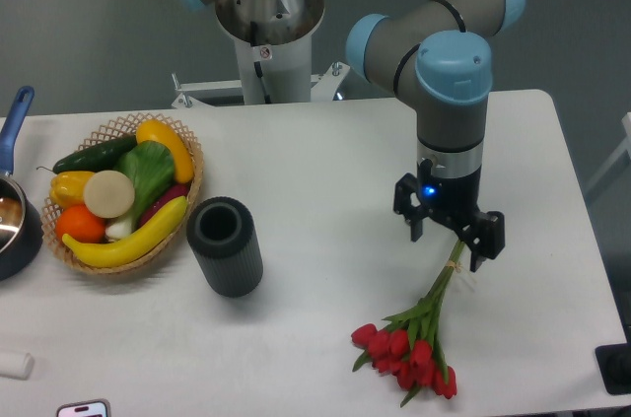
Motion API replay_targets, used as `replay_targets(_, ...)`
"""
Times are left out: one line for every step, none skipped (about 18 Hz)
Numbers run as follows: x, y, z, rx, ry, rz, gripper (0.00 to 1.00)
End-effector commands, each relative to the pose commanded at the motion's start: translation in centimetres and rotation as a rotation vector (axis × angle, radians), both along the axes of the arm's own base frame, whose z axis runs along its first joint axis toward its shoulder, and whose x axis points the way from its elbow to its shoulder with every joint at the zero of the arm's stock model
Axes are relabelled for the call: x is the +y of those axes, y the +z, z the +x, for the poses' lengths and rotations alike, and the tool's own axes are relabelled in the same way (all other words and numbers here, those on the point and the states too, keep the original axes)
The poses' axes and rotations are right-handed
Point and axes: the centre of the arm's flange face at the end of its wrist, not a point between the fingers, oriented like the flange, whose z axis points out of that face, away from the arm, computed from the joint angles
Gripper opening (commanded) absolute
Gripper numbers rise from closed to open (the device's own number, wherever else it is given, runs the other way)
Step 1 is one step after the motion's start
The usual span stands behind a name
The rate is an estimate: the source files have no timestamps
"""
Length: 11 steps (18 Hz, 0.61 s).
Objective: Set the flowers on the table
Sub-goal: 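Raise the open gripper away from the tulips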
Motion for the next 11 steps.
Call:
replay_targets(-0.5,0.1,-0.4,0.01,-0.019,-0.019,1.0)
replay_targets(-1.2,0.1,-0.9,0.013,-0.022,-0.025,1.0)
replay_targets(-2.0,-0.1,-1.5,0.009,-0.013,-0.029,1.0)
replay_targets(-2.7,-0.3,-2.0,0.005,-0.007,-0.029,1.0)
replay_targets(-3.2,-0.2,-2.4,0.004,-0.004,-0.029,1.0)
replay_targets(-3.4,-0.2,-2.5,0.005,-0.012,-0.03,1.0)
replay_targets(-3.5,-0.2,-2.6,0.007,-0.017,-0.034,1.0)
replay_targets(-3.6,-0.2,-2.7,0.007,-0.016,-0.032,1.0)
replay_targets(-3.7,-0.2,-2.7,0.006,-0.015,-0.031,1.0)
replay_targets(-3.7,-0.2,-2.7,0.006,-0.015,-0.031,1.0)
replay_targets(-3.7,-0.2,-2.7,0.006,-0.015,-0.031,1.0)
